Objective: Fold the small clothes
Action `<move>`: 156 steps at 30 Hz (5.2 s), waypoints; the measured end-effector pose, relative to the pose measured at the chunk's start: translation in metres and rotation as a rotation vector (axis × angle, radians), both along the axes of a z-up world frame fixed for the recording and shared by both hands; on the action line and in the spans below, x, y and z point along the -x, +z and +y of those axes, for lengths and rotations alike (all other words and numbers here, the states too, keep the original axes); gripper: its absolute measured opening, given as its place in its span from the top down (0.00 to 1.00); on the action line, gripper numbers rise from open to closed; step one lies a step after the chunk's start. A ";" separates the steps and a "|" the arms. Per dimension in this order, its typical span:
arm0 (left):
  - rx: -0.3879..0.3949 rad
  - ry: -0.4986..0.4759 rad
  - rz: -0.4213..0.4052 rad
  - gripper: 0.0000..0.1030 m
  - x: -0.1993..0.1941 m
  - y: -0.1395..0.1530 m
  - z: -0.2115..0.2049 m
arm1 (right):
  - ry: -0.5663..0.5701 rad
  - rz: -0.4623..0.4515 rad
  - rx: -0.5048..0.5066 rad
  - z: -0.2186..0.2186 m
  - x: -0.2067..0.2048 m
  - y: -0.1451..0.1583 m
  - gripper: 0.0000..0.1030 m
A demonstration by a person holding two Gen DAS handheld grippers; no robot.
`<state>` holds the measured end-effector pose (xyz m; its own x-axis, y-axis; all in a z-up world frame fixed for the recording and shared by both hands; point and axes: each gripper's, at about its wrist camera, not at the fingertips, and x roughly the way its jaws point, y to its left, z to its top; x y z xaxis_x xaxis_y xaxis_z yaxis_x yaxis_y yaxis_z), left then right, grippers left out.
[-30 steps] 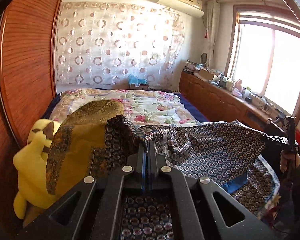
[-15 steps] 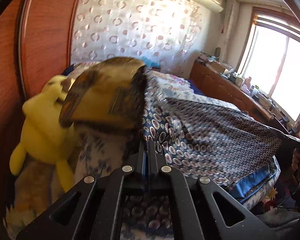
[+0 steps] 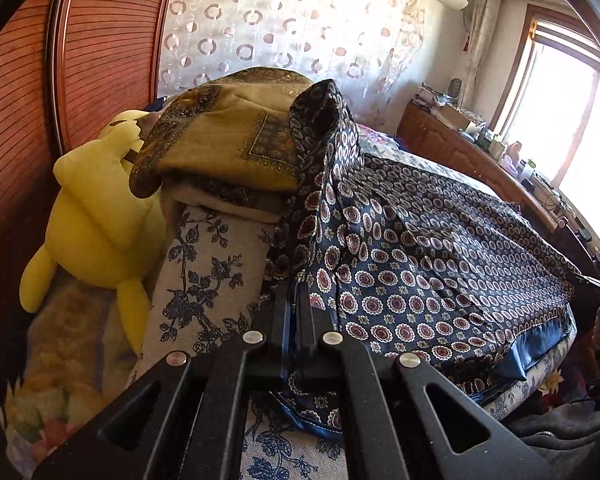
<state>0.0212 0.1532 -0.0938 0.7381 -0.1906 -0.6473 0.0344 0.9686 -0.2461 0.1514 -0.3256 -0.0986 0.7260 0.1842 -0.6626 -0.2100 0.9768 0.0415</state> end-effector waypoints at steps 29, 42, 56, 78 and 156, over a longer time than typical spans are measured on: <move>-0.033 0.020 0.025 0.97 0.000 -0.006 -0.003 | 0.067 -0.179 0.078 0.091 0.044 0.057 0.39; -0.023 0.002 -0.012 0.31 -0.001 0.006 -0.002 | 0.239 -0.001 0.064 0.175 0.006 -0.019 0.39; 0.045 0.015 0.086 0.47 -0.023 -0.019 0.007 | 0.229 0.055 0.110 0.197 -0.027 -0.051 0.05; 0.061 -0.231 -0.099 0.96 -0.025 0.053 -0.057 | 0.222 0.052 0.079 0.184 -0.022 -0.048 0.02; -0.054 -0.368 -0.173 0.47 -0.108 0.052 -0.212 | 0.091 0.185 -0.164 0.073 -0.201 -0.026 0.49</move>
